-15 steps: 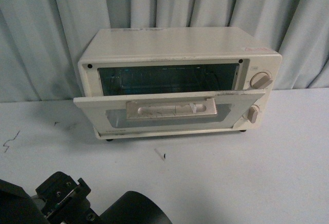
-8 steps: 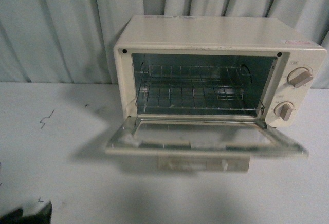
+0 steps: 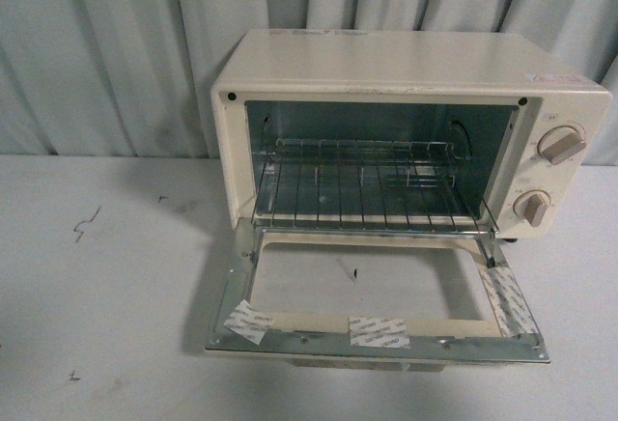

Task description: Open oven

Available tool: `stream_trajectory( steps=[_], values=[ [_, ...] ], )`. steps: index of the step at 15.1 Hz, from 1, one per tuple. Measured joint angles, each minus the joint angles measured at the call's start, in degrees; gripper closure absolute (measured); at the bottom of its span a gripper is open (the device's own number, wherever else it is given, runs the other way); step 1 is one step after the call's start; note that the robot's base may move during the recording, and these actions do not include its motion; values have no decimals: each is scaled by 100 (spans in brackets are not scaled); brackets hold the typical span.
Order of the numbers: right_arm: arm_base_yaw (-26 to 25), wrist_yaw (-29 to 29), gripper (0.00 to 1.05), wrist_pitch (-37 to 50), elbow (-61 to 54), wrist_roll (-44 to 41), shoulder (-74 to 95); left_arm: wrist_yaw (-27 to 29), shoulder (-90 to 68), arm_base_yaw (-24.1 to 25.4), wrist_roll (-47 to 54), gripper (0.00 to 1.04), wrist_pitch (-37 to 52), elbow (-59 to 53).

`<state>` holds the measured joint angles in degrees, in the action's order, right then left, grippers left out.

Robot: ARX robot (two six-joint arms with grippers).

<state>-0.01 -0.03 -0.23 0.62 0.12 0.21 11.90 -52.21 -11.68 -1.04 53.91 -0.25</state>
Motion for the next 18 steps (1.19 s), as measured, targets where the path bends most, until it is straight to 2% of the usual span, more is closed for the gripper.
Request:
stream_trajectory(
  steps=[4, 5, 6, 8, 16, 18],
  values=[
    [0, 0, 6, 0, 0, 2, 0, -492, 2048, 483, 0, 103, -2006, 4],
    [0, 0, 6, 2, 0, 0, 0, -940, 2476, 826, 2, 103, -2476, 17],
    [0, 0, 6, 4, 0, 2, 0, -1088, 2859, 1180, 2, 103, -3018, 50],
    [0, 2, 6, 0, 0, 0, 0, -1187, 3355, 1156, 4, 103, -3530, 50],
    [0, 2, 6, -2, 0, 0, 0, -1187, 4225, 1158, 2, 103, -4389, 50],
    [0, 4, 6, 0, 0, 2, 0, -1189, 5071, 1163, 7, 103, -5471, 61]
  ],
)
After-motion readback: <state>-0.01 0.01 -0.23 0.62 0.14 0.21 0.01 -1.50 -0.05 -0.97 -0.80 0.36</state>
